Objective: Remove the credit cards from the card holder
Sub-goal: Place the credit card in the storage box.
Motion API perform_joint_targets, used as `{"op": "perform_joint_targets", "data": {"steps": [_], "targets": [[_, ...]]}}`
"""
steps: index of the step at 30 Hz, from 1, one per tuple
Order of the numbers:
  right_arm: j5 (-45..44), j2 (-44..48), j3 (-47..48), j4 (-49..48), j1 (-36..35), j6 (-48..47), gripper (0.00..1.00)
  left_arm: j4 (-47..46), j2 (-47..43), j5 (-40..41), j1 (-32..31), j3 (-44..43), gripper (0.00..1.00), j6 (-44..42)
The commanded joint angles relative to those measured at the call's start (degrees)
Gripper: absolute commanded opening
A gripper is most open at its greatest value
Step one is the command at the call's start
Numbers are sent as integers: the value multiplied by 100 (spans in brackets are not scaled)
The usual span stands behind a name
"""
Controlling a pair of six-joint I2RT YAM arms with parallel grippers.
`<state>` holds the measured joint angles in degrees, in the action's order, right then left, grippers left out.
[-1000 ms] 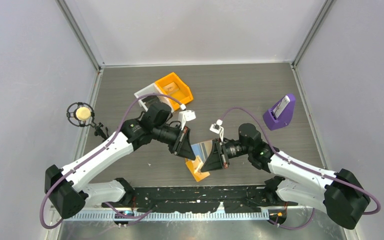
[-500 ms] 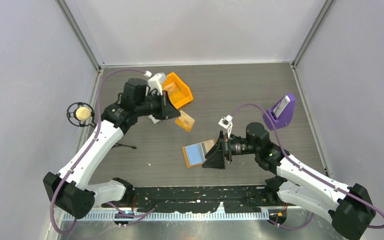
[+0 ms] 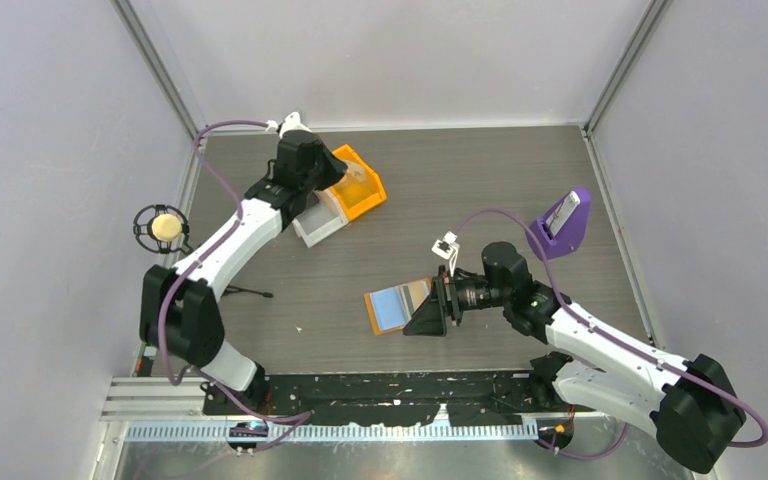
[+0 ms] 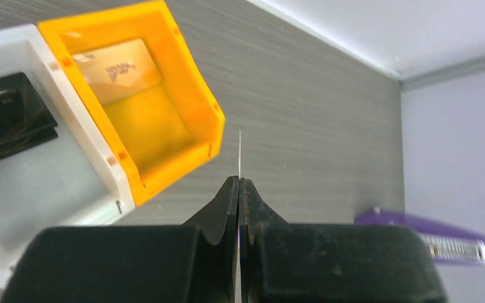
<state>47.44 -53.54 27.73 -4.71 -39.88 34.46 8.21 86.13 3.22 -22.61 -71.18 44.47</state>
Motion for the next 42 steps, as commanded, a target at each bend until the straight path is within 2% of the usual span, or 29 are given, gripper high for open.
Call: {"op": "perform_joint_targets", "data": {"steps": [1,7,9,24,34,42], "targets": [[42,4,273,23,53,-148,95,-248,507,1388,55,-784,0,473],[102,-33,270,136,136,-228,95,-469,1181,2235,68,-1043,0,492],[111,-74,272,143,169,-233,95,-519,1361,2284,108,-1093,0,485],[322,-597,559,390,506,-515,95,-644,2449,1686,303,-1552,0,532],[231,-776,736,691,560,-642,95,-708,2832,1540,547,-1667,0,651],[19,-857,810,972,575,-832,95,-1100,2919,1442,599,-1541,0,608]]}}
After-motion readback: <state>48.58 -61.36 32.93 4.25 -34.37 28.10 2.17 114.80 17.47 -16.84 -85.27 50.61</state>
